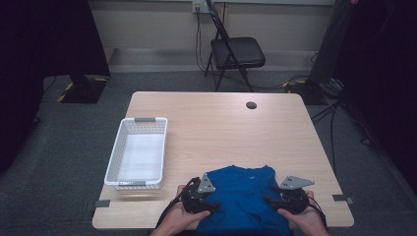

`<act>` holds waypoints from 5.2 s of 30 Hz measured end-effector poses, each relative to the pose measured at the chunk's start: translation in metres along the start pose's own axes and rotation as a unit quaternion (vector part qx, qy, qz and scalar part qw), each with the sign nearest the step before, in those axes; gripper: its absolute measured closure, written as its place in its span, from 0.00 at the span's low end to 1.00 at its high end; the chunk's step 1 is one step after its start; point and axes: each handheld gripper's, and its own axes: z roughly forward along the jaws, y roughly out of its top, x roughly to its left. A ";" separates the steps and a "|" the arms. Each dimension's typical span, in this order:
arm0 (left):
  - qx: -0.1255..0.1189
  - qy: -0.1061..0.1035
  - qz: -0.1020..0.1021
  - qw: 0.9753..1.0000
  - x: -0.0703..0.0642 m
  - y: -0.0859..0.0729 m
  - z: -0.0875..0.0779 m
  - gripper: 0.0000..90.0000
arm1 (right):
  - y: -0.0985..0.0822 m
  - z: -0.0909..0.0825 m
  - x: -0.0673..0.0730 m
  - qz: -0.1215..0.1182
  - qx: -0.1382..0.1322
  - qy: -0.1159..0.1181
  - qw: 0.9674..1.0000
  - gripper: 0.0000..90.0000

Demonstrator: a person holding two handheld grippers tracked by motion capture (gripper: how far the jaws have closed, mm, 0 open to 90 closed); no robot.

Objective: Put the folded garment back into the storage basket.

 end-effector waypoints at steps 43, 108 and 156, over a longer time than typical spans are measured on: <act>-0.028 0.050 -0.036 0.998 0.051 0.005 0.008 0.43 | 0.021 0.029 -0.049 0.044 -0.026 0.006 0.999 0.45; -0.136 0.007 -0.050 0.989 0.044 0.019 -0.044 0.92 | 0.049 -0.023 -0.035 0.055 -0.152 0.083 0.983 0.93; -0.211 0.055 -0.025 0.976 0.072 0.075 -0.095 0.92 | 0.129 -0.064 -0.053 0.024 -0.222 0.057 0.973 0.93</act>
